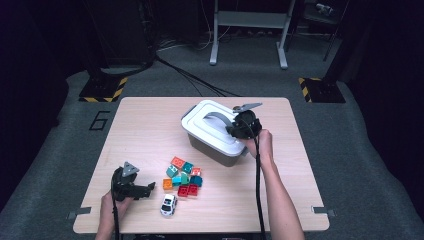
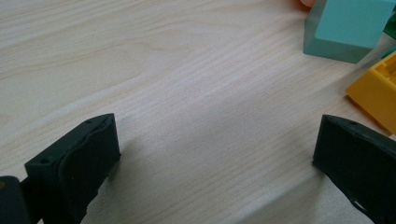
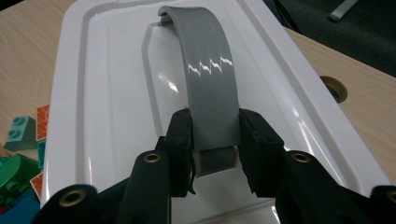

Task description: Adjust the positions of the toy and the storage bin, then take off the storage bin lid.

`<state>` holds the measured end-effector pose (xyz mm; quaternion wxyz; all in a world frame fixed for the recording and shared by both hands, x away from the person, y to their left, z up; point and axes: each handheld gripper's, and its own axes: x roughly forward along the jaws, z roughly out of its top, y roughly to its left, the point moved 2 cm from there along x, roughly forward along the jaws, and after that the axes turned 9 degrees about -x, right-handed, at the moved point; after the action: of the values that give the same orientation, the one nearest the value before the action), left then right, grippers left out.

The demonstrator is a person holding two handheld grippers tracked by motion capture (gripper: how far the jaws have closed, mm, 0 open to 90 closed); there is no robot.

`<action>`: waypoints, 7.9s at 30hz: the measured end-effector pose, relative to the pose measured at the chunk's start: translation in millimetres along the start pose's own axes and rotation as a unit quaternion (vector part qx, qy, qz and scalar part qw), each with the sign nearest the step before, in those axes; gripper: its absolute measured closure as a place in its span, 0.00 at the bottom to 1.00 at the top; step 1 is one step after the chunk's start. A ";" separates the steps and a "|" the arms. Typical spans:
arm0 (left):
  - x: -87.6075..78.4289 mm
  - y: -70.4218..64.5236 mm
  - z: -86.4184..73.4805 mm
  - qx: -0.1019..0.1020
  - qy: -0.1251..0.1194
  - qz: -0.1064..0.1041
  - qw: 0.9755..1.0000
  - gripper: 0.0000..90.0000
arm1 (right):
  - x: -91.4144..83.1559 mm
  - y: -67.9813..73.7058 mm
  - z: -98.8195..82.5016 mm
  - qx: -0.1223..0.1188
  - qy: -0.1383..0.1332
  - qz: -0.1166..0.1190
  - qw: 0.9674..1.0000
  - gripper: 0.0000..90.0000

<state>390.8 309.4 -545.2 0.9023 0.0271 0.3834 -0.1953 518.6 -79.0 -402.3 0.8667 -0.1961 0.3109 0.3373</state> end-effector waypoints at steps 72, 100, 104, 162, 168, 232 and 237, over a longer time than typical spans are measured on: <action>0.7 -0.6 0.3 -0.009 -0.005 -0.001 1.000 0.00 | -14.4 53.6 23.5 0.028 0.058 -0.069 0.995 0.75; 0.6 -0.6 0.5 -0.009 -0.003 0.000 1.000 0.00 | -60.5 36.0 33.9 0.045 0.009 -0.083 0.996 0.75; 0.5 -0.5 0.5 -0.008 -0.002 0.000 1.000 0.00 | -69.9 27.3 30.0 0.051 0.001 -0.090 0.995 0.75; 1.4 -0.7 0.4 -0.010 -0.008 0.003 1.000 0.00 | -94.7 -90.8 -109.4 0.233 0.054 -0.224 0.945 0.75; 1.4 -0.6 0.4 -0.010 -0.008 0.003 1.000 0.00 | -75.0 -89.5 -123.4 0.247 0.072 -0.224 0.940 0.75; 0.5 -0.8 0.3 -0.010 -0.004 0.001 1.000 0.00 | -61.2 59.9 -172.0 0.118 0.002 -0.088 0.989 0.01; 0.2 -0.7 0.5 -0.010 -0.003 0.001 1.000 0.00 | -39.2 85.1 -174.7 0.099 0.012 -0.064 0.993 0.00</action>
<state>391.0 308.6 -544.9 0.9037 0.0184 0.3830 -0.1904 364.7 -133.9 -514.5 0.8978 -0.1333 0.3400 0.2461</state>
